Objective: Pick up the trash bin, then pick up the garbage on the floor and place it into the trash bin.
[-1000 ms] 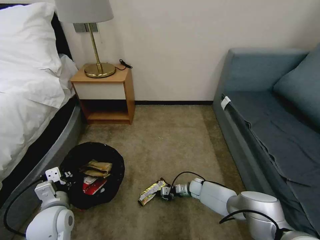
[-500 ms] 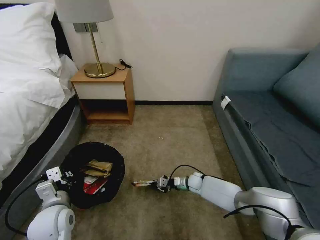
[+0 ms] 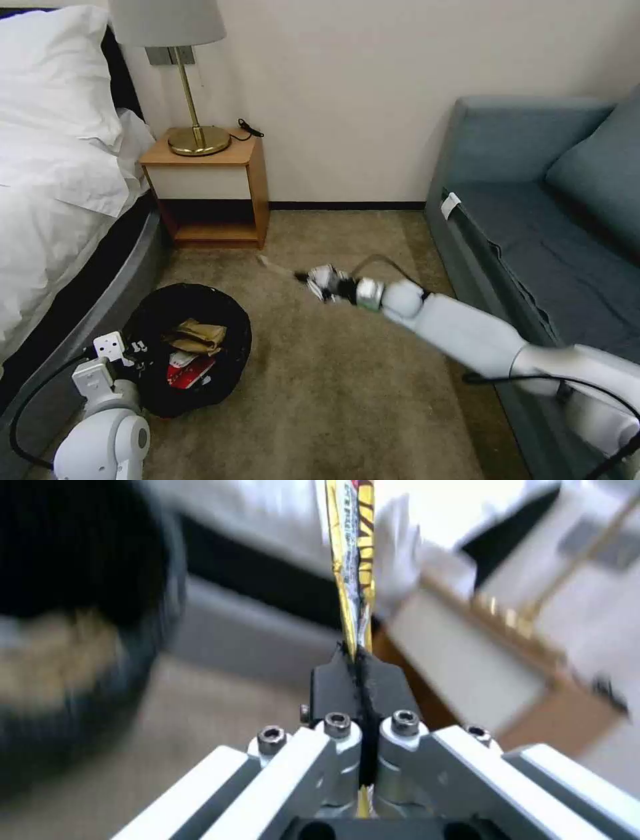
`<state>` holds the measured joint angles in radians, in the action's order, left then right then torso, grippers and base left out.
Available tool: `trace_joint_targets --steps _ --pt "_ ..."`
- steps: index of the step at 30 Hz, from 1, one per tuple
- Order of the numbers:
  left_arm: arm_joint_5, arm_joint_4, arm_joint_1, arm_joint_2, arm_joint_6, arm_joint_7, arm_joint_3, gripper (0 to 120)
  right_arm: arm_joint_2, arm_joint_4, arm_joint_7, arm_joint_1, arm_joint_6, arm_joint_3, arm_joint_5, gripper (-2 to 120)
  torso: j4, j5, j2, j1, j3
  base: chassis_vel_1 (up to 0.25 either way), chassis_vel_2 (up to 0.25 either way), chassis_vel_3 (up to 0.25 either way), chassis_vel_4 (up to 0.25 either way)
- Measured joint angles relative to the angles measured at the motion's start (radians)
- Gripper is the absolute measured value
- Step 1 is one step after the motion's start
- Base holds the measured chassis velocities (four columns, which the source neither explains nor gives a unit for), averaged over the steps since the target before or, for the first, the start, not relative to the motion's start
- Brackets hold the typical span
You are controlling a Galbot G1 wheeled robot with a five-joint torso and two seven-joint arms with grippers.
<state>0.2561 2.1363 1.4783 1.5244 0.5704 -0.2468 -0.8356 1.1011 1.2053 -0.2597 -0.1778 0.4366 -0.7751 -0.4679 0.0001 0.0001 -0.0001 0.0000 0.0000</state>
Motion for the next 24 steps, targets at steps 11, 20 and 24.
trace_joint_targets --steps 11,20,24 --pt "0.0 0.0 0.001 0.003 0.0 0.0 0.003 4 0.109 0.258 0.171 -0.002 -0.096 -0.173 -0.15 0 0.0001 -0.0004 0.0 0.0 0.0 0.0 0.0 0.0 0.0" --pt "-0.005 0.001 -0.001 0.008 0.0 -0.001 0.007 4 0.172 0.265 0.254 -0.033 -0.111 -0.256 -0.166 0 -0.0001 -0.0002 0.0 0.0 0.0 0.0 0.0 0.0 0.0" --pt "-0.007 0.001 -0.001 0.009 0.0 -0.001 0.008 4 0.182 0.245 0.282 -0.041 -0.117 -0.289 -0.157 0 0.0 -0.0003 0.0 0.0 0.0 0.0 0.0 0.0 0.0"
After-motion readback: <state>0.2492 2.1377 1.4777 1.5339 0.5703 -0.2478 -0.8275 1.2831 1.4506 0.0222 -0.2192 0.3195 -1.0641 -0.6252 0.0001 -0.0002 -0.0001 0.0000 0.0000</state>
